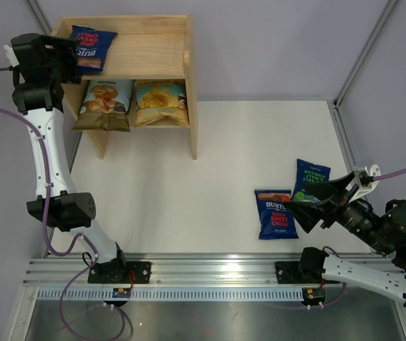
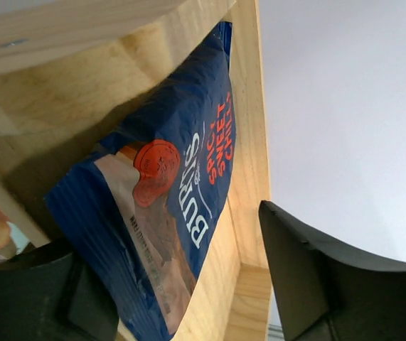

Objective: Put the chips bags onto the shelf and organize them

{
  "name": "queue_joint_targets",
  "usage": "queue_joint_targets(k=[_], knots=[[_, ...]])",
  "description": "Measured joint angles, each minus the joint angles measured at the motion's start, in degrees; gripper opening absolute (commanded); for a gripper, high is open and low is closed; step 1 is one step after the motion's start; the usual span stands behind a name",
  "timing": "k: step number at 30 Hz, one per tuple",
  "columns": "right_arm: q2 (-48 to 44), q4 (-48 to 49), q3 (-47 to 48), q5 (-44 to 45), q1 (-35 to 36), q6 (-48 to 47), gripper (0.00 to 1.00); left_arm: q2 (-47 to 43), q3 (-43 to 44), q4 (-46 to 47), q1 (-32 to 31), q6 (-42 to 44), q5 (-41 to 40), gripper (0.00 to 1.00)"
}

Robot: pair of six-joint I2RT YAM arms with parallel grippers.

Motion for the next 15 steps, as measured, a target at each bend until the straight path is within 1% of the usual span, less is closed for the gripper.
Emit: queue_joint_targets(k=[1,4,12,15], knots=[[0.00,0.07,0.00,-0.02,0.00,0.00,0.99,0.00,0.55,-0.46,0.00,0.79,-0.37,0.79],[0.00,0.11,0.00,-0.11,0.00,0.02,0.99,0.00,2.58,-2.89,0.00,3.23,-1.79,0.86],[0.00,0.28,-0.02,-0.33,0.00,0.07,0.99,-0.50,4.20,-5.14,0.20,7.78,-4.37,0.97],[0.09,0.26,-0.02,-0.20,0.00,0.20,1.00,-1.16,4.20,-5.86,0.92,9.14,-4.46,0.99]])
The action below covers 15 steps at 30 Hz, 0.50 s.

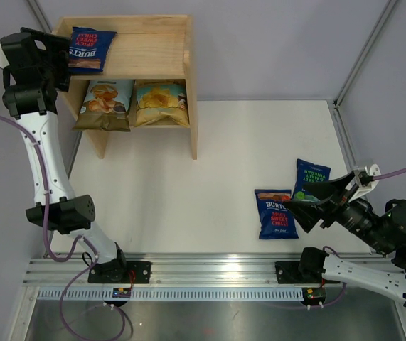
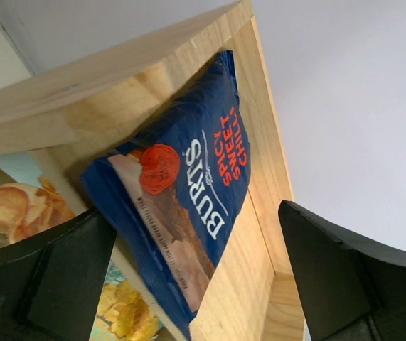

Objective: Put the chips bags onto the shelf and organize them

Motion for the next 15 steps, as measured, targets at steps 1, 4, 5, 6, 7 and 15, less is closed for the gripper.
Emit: queue_joint_targets(k=[1,4,5,6,7,15], knots=[[0.17,-0.02,0.00,0.22,0.00,0.09,1.00,-0.33,-0.02,-0.50,0.35,0.42,-0.04,0.99],[1.99,-0.46,0.09,1.40,0.00,0.63,1.00,-2.34,-1.38,-2.43,1.75,1.90,-0.09,0.99],[3.21,-0.70,0.13,1.99,0.00,0.87,0.99,-2.95,-1.90,-3.10,2.21,2.21,-0.09,0.99],[4.37,-0.96,0.20,2.67,0.00,1.09,0.99,-3.56,-2.47,-3.63,2.75,2.58,-0.07,0.99],[6.01,-1.18,0.22,3.32,0.00,1.36,0.99,-4.20,-3.04,-4.17,3.32,2.99,0.00,0.99],[21.81,-2.08,0.22,8.26,-0.44,2.93,0.99,-10.34,-5.29,-5.95,5.97,7.50,1.73,0.99]])
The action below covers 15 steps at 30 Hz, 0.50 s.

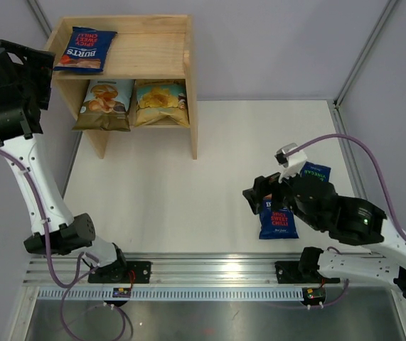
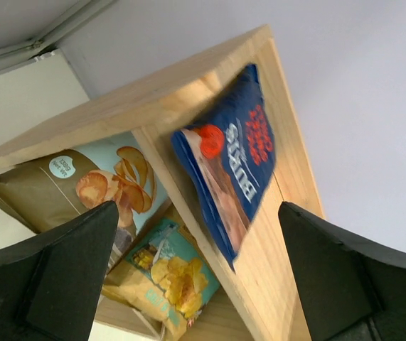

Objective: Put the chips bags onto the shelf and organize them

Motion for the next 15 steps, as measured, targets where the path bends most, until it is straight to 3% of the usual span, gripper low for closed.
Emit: queue_joint_targets(k=[4,8,15], knots=[[5.99,1.16,-0.61,-3.80,-8.00,0.07,0.99,-8.00,-5.46,2.82,0.07,4.92,4.46,0.99],[9.18,2.99,-3.69,-12.81,-23.52,0.22,0.99,-18.21,-14.60,6.56,0.07,11.74,12.33,0.99],[10.56,3.69,-9.44,-23.45,-44.52,1.44,0.99,-36.13,-39.63,9.49,-0.37,24.55,25.20,0.99]])
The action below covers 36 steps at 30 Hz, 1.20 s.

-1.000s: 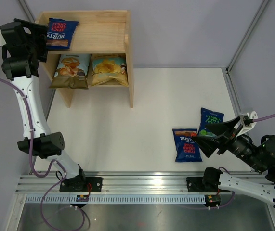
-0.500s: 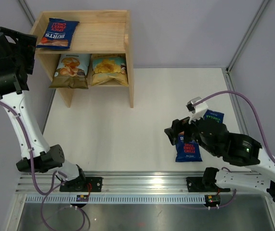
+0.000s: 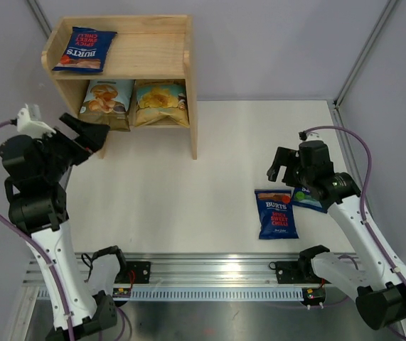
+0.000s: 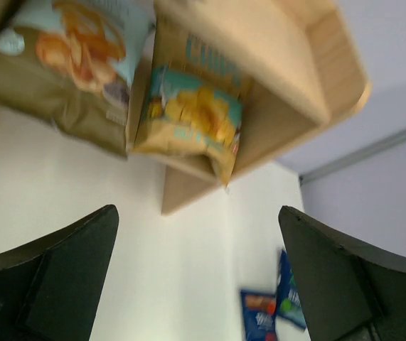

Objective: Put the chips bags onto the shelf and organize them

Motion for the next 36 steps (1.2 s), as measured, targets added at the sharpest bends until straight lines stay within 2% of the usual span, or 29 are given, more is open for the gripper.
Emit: queue_joint_targets(k=[3,6,12,18,25,30,36], knots=[[0.76,-0.11,-1.88,-0.98,-4.42,1.03,0.99,-6.64,-11.08,0.37,-1.79,3.89,1.36,0.99],[1.36,-0.04,-4.20,0.81,-5.57,2.71,0.99,-13.29,-21.97,0.24,-5.29,6.75,1.33,0.99],[3.34,4.15,-12.50,4.72,-6.05,7.74,0.97,-17.86,-33.42,0.37,-13.66,11.30,-1.16,0.99],[10.12,9.31,-17.35,5.49,-6.67,10.43,0.91,-19.19,-39.65,2.03,-22.21,14.05,-4.87,0.99],[20.87,19.06,-18.78,-0.02,-12.17,10.45,0.87,-19.41,-42.23,3.52,-25.29,15.02,-5.18,0.99],[23.45,22.25,-19.61,-1.33,-13.79,10.47,0.89,-20.70,-42.29,4.48,-27.36,15.10,-5.38,0.99],[24.70,24.06,-19.21,-2.40,-14.67,10.47,0.97,-20.92,-42.58,5.05,-28.44,15.21,-5.38,0.99]])
